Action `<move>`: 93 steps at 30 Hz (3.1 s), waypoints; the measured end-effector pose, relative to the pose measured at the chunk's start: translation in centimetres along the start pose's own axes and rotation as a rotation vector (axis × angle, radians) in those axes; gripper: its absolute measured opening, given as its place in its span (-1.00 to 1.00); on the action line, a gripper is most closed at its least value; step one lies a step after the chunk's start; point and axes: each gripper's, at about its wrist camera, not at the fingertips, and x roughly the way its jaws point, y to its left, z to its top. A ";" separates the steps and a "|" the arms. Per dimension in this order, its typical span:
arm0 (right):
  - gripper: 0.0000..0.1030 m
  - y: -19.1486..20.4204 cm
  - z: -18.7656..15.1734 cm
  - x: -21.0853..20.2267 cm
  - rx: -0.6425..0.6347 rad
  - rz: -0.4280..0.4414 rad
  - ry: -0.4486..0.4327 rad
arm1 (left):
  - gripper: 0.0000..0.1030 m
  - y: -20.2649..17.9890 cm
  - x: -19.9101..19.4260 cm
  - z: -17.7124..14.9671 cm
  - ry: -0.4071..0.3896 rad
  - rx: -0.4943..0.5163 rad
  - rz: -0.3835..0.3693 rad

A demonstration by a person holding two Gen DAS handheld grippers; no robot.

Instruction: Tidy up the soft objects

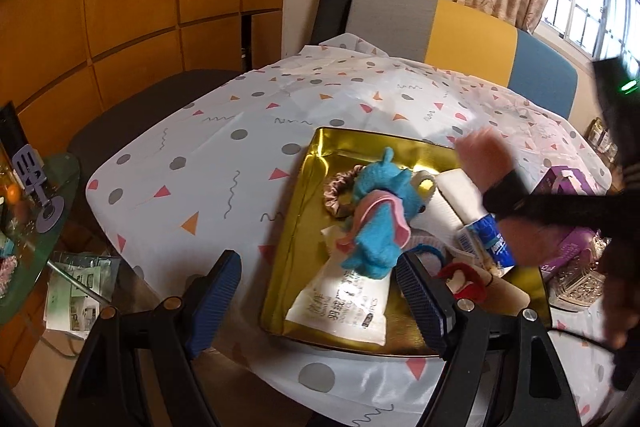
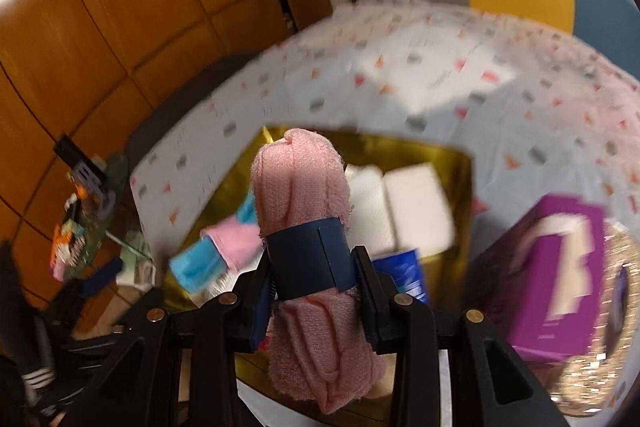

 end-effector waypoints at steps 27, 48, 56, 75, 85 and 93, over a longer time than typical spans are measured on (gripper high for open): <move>-0.10 1.1 -2.5 4.8 -0.132 -0.263 -0.020 | 0.76 -2.4 -1.0 0.1 -0.028 0.042 -0.011; -0.10 -3.1 -11.3 -8.4 0.147 -0.555 -0.345 | 0.99 -10.0 -3.7 -1.9 -0.065 0.130 -0.080; -0.10 -4.7 -14.0 -10.9 0.226 -0.596 -0.380 | 0.99 -12.9 -4.4 -2.2 -0.090 0.175 -0.112; -0.10 -4.0 -14.2 -10.9 0.211 -0.581 -0.383 | 0.99 -12.0 -4.1 -2.7 -0.082 0.138 -0.076; -0.10 -3.6 -14.1 -10.3 0.203 -0.570 -0.369 | 0.99 -11.6 -3.9 -2.7 -0.075 0.130 -0.067; -0.10 -3.5 -14.1 -10.2 0.199 -0.565 -0.366 | 0.99 -11.5 -3.9 -2.7 -0.073 0.128 -0.060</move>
